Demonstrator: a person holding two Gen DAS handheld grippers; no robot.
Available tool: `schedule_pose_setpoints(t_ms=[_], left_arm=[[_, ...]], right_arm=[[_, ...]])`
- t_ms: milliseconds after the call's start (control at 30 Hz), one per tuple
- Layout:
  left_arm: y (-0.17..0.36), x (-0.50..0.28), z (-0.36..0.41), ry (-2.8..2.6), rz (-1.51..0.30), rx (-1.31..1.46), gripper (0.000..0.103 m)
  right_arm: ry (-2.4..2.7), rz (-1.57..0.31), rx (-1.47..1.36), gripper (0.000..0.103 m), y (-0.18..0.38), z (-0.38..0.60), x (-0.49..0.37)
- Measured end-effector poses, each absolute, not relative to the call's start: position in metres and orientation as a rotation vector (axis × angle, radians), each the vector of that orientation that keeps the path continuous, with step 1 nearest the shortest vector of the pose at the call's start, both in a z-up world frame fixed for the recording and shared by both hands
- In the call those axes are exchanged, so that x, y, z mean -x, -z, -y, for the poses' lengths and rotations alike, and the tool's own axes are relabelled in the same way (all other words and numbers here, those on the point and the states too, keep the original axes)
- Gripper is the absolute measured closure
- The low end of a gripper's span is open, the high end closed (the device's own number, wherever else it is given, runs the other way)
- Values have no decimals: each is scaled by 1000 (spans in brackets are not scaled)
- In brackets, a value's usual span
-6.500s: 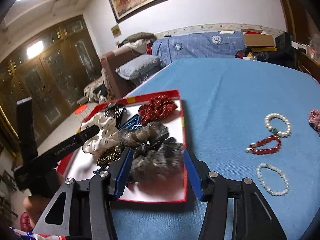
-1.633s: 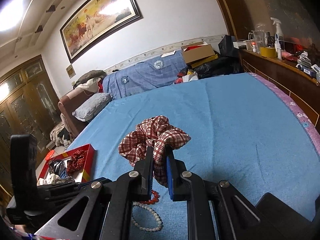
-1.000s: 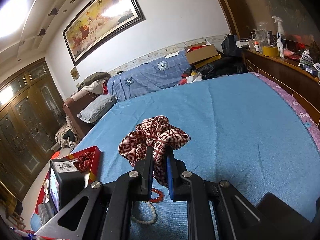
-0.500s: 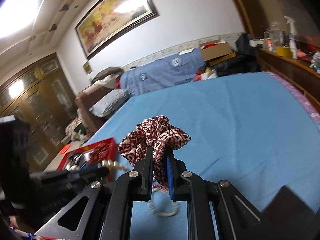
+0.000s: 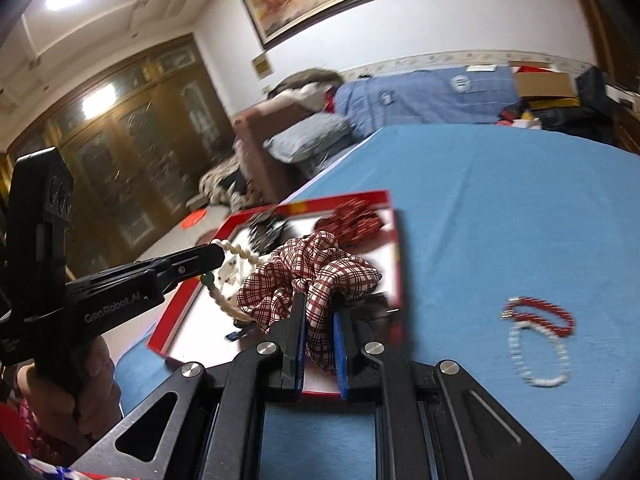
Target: Organize jewelry
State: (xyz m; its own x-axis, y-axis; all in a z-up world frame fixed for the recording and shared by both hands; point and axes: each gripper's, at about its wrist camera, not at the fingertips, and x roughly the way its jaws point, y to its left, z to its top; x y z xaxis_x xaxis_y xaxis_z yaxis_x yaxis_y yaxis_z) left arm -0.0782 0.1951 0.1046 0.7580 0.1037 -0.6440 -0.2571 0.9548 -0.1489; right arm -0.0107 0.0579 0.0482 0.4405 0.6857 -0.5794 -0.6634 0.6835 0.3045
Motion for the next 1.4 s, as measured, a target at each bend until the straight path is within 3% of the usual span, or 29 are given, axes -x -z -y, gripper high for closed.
schedule_pose_setpoints(t_ms=[433,533,600,633,667,733,833,900,1000,1133,1300,1400], left_arm=[[-59,83,-208,-278,-718,232,94],[-57,81,-196,-281,-719,217,93],[-56,80,-190,-277,-725,204,92],[-56,81,-189,-278,-724,198,87],[-56,82,-186,-281,-720,190,75],[-60,86,-180,-299,-698,161,64],[-62,92,-174,-317,-677,124,64],[-62,97,-171,-321,-674,124,64],[-62,102,-169,-329,-664,139,63],[-61,110,-162,-358,-637,132,53],[-60,115,-151,-366,-629,116,51],[-62,120,-144,-389,-601,99,39]], right_arm=[[-795,-779,156,87,-8,-124,5],[-783,-763,186,78,-7,-121,10],[-789,-745,191,62,-9,-118,15],[-791,-736,194,59,-10,-117,18],[-798,-723,200,56,-12,-115,22],[-809,-682,207,55,-17,-108,32],[-805,-623,199,51,-25,-92,49],[-794,-584,181,42,-29,-77,61],[-770,-554,158,41,-32,-59,72],[-748,-557,116,39,-32,-38,78],[-729,-546,103,38,-33,-31,80],[-714,-536,103,34,-33,-30,80]])
